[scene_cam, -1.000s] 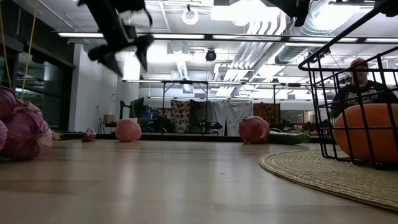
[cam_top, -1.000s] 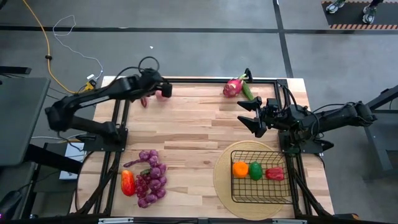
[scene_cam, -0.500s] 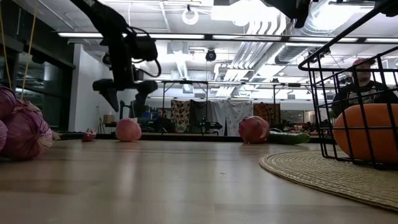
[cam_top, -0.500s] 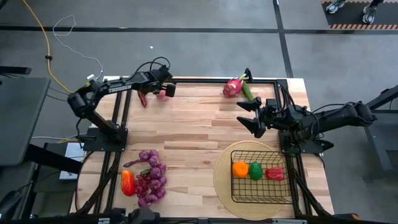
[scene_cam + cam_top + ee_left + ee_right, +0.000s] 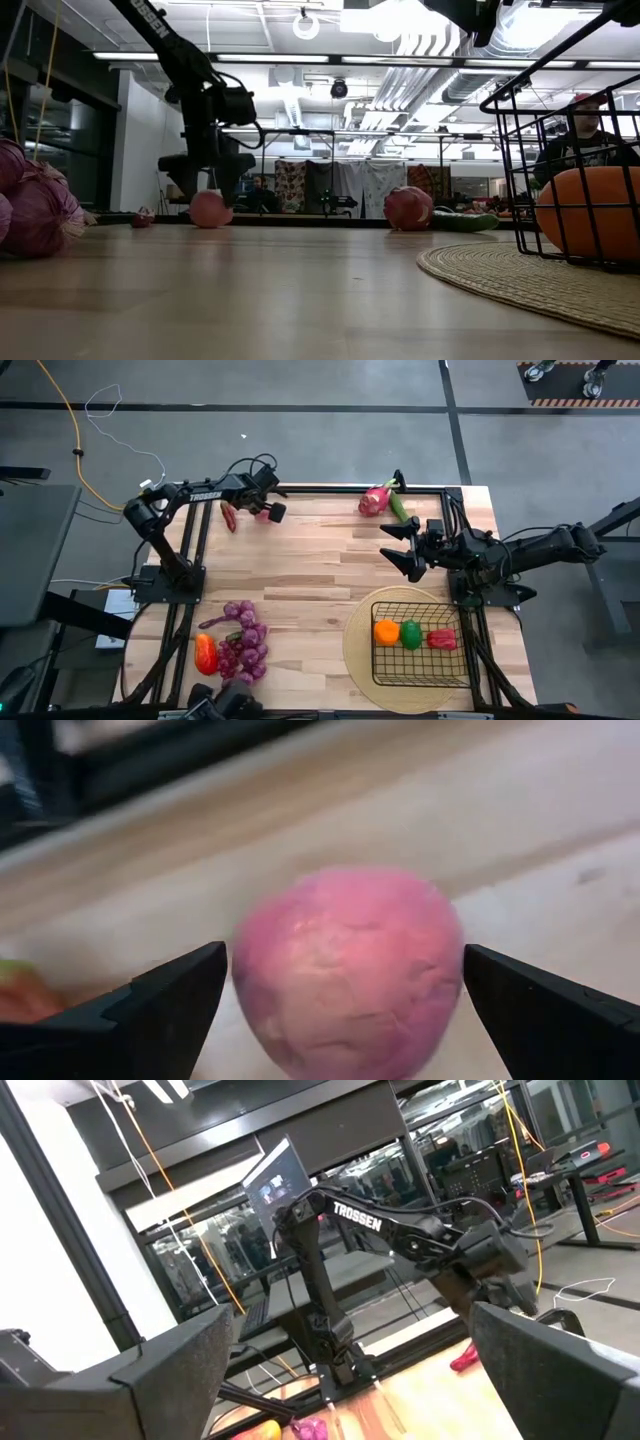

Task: Build produce basket
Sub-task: Put the peach into the wire basket

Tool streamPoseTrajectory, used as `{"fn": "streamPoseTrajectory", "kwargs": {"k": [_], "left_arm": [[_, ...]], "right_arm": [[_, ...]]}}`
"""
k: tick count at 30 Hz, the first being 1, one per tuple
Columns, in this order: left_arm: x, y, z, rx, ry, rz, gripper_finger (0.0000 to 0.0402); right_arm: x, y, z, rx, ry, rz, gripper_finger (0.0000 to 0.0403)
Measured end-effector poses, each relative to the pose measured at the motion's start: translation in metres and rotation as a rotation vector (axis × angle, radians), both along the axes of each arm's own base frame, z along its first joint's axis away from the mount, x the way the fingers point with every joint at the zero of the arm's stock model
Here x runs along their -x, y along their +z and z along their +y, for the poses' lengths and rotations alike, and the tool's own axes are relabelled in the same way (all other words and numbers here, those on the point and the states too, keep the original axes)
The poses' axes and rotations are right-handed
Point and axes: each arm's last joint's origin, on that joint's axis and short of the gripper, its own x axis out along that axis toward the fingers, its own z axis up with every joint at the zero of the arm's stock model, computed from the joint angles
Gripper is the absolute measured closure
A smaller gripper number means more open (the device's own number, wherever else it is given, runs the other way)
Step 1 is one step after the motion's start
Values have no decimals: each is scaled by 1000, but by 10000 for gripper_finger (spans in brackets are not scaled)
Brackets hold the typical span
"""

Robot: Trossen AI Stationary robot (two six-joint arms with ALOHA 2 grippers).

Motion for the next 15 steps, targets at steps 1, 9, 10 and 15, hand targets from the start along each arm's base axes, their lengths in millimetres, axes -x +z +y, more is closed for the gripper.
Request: {"fn": "streamPoseTrajectory", "kwargs": {"k": [1,9,10,15], "left_arm": [[-1,-2,0,13,-7,-4,9],[-5,-15,-1,74,-27,-3,9],[-6,-16,-1,76,-30,-5,9],[-8,-15,0,59,-49,-16,10]], "right_arm": [[0,0,0,0,0,-1,11],[0,0,0,0,0,0,11],[0,0,0,0,0,0,11],[0,0,0,0,0,-1,11]]}}
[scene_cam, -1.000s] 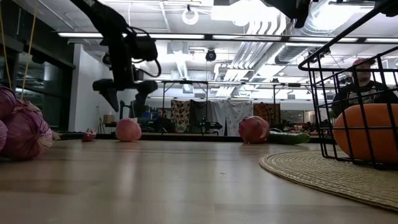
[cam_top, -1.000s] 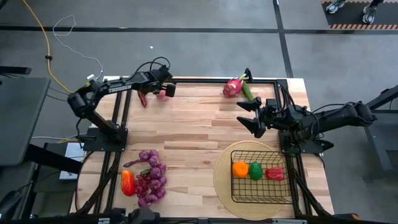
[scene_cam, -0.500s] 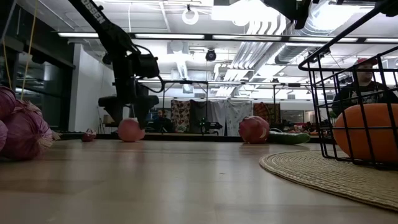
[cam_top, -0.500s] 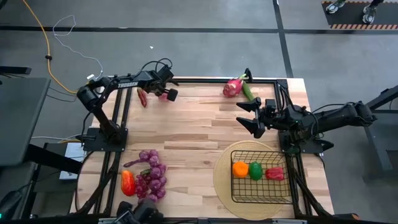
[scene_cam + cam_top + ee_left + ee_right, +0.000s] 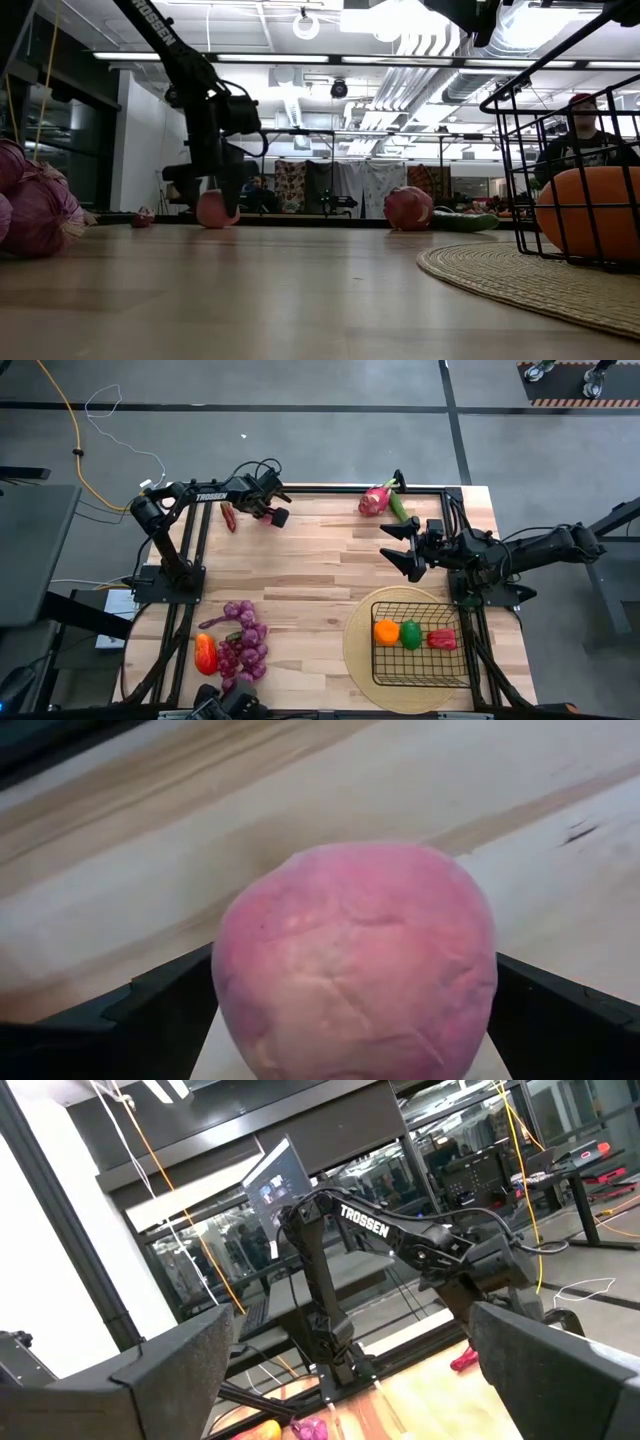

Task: Build produce basket
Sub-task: Put the peach into the wire basket

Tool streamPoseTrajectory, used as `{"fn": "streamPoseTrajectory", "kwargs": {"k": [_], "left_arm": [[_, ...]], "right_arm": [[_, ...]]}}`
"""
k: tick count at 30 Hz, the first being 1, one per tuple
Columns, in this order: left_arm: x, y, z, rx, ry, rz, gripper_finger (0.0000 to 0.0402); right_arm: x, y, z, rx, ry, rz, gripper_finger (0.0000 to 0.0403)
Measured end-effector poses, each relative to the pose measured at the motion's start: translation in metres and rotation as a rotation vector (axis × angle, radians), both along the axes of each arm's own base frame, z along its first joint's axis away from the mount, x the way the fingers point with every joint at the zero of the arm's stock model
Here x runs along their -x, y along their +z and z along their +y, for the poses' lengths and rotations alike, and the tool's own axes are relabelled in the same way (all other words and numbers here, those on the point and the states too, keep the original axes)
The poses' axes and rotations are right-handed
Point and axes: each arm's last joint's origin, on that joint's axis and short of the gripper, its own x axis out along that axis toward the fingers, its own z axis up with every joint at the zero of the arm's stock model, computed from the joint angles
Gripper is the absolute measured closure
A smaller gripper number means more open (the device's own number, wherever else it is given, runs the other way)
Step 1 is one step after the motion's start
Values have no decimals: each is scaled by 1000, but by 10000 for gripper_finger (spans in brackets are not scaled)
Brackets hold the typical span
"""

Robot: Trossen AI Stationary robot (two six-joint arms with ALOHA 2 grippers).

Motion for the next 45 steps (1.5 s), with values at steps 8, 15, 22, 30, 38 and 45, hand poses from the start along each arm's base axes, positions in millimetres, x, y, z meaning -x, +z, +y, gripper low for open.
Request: {"fn": "streamPoseTrajectory", "kwargs": {"k": [8,15,22,30,38,45], "left_arm": [[-1,1,1,-12,5,-18,61],[-2,20,-4,-20,-21,-108,89],[-5,88,-31,-212,-99,-340,88],[-16,151,-108,-500,-355,-723,88],[-19,142,-180,-576,-492,-947,87],[-27,139,-211,-605,-620,-954,87]], "right_arm": [[0,0,0,-18,4,-3,11],[0,0,0,-18,4,-3,11],[0,0,0,-6,0,-1,11],[0,0,0,4,-5,1,11],[0,0,-3,-7,-69,4,11],[-11,-7,-12,-10,-100,25,11]]}}
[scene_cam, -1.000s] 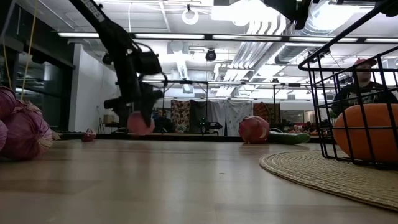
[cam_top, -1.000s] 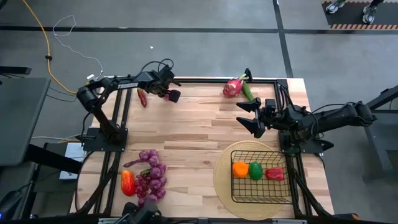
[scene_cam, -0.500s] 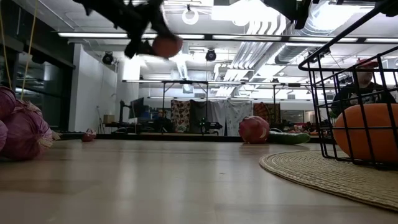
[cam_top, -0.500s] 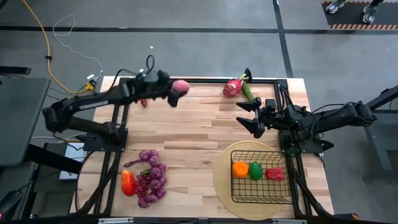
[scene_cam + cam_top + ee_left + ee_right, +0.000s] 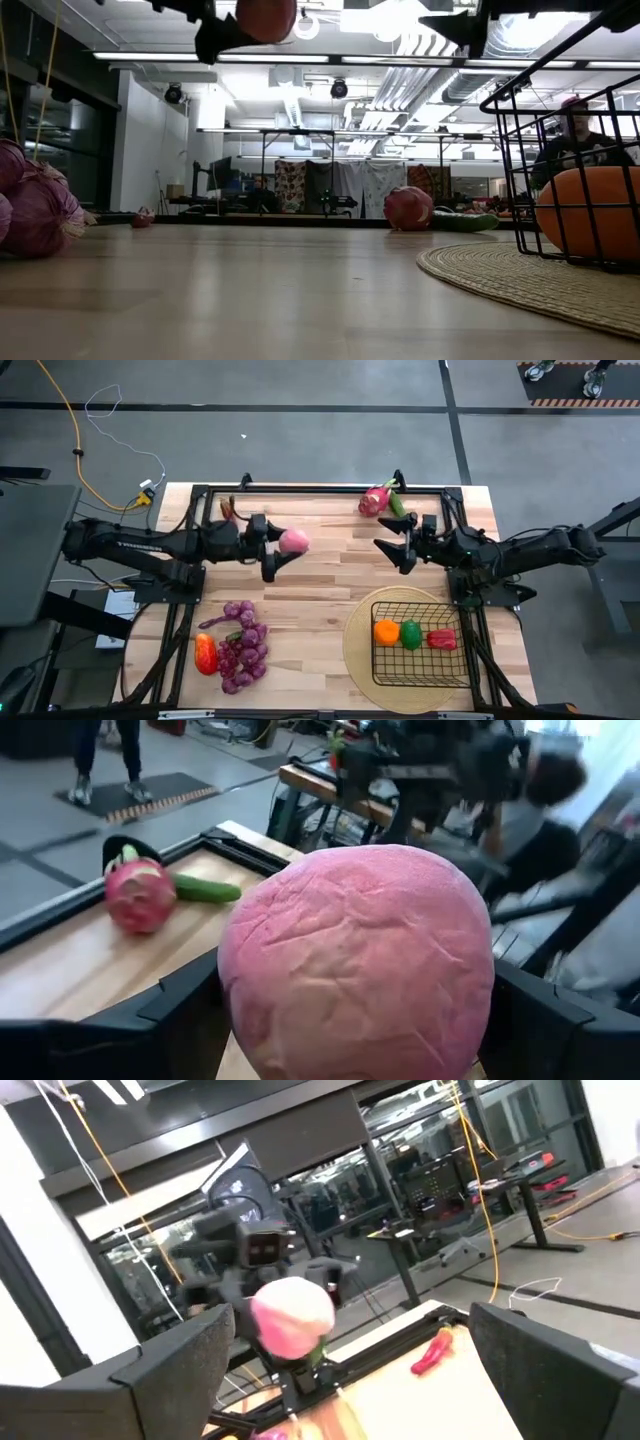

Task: Build produce basket
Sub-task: Put the peach into the wire basket

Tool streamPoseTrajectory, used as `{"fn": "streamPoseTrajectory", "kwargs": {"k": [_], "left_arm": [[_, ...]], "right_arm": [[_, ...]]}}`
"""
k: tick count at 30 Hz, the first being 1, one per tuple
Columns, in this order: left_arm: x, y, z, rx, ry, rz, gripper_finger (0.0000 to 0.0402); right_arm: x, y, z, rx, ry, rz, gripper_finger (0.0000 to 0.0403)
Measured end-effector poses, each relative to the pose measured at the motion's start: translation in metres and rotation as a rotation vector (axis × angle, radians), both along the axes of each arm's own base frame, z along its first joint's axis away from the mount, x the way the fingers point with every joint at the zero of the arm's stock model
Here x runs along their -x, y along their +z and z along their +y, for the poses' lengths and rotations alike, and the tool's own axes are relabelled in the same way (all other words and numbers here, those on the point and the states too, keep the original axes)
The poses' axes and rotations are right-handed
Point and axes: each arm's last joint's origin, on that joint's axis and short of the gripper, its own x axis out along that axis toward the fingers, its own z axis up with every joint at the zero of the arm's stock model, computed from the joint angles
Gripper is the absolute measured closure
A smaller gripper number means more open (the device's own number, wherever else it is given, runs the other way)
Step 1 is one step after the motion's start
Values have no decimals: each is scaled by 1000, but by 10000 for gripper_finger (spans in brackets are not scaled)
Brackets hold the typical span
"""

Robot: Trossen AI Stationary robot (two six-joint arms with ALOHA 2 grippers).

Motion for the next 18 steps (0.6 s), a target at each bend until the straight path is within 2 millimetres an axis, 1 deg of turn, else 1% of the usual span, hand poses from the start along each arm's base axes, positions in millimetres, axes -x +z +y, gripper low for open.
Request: {"fn": "streamPoseTrajectory", "kwargs": {"k": [3,5,7,11,13,15,18], "left_arm": [[-5,-6,-6,-107,1,67,87],[-9,-7,-8,-163,-9,98,87],[-14,-8,-8,-206,-25,124,87],[-28,-4,-9,-311,-62,165,87],[-37,-2,-9,-373,-86,188,87],[-45,2,-9,-424,-105,201,87],[-57,5,-9,-471,-147,214,87]], "right_arm": [[-11,-6,-5,-65,18,-18,11],[-19,-13,-8,-149,58,-20,11],[-27,-21,-10,-280,102,-17,11],[-40,-37,-12,-609,169,-19,11],[-43,-42,-12,-722,179,-23,11],[-46,-45,-12,-777,181,-28,11],[-48,-48,-12,-797,183,-26,11]]}}
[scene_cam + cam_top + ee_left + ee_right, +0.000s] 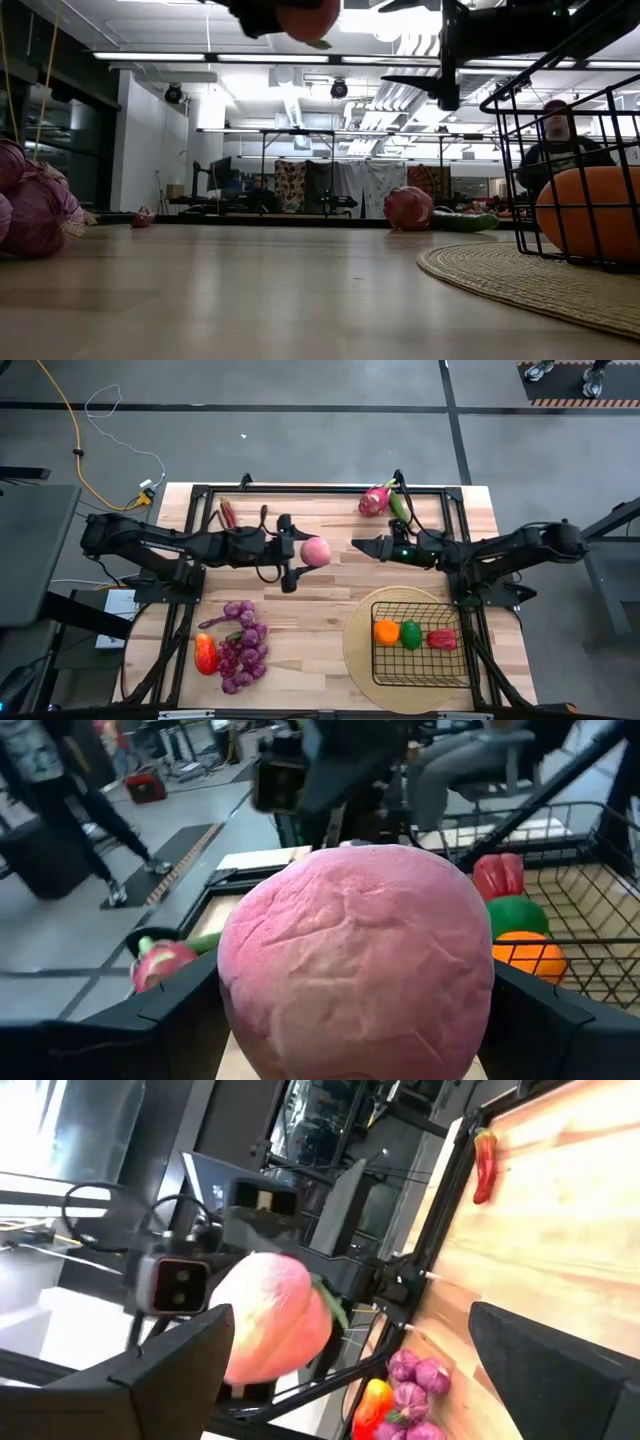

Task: Build produce basket
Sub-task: Put the peach into the wire basket

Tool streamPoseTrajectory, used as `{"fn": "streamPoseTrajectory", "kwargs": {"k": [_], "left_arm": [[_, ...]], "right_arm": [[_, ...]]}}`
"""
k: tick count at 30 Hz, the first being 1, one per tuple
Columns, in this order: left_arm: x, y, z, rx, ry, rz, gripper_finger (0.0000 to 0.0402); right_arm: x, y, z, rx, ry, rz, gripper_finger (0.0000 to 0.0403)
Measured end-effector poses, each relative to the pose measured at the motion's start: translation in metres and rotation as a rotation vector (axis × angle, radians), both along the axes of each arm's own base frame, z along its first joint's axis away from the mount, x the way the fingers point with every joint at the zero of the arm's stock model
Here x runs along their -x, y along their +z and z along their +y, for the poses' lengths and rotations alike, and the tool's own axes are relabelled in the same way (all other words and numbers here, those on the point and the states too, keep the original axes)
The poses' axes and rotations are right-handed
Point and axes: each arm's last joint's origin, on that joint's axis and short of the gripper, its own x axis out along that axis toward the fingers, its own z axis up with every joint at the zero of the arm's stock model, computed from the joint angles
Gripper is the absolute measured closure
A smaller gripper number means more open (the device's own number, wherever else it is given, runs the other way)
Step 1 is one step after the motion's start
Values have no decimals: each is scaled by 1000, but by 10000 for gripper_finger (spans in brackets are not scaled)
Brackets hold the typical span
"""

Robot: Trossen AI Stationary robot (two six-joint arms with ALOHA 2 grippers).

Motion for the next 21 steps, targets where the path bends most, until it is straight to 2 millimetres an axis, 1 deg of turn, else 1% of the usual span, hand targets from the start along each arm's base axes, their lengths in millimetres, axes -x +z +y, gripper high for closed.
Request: {"fn": "streamPoseTrajectory", "kwargs": {"k": [2,7,9,11,15,21], "left_arm": [[-8,0,0,-9,-24,7,87],[-24,-4,-1,-2,-49,23,87],[-29,-10,-1,-2,-51,29,87],[-35,-13,-1,1,-52,12,87],[-42,-20,-1,22,-46,-3,87],[-45,-23,0,-14,-54,9,87]], "right_arm": [[-1,-1,0,-2,-4,6,11],[0,-3,-4,-32,-84,19,11],[0,-3,-3,-54,-79,12,11],[0,-3,0,-67,-54,10,11],[-1,-4,4,-93,61,18,11],[-1,-9,10,-160,146,65,9]]}}
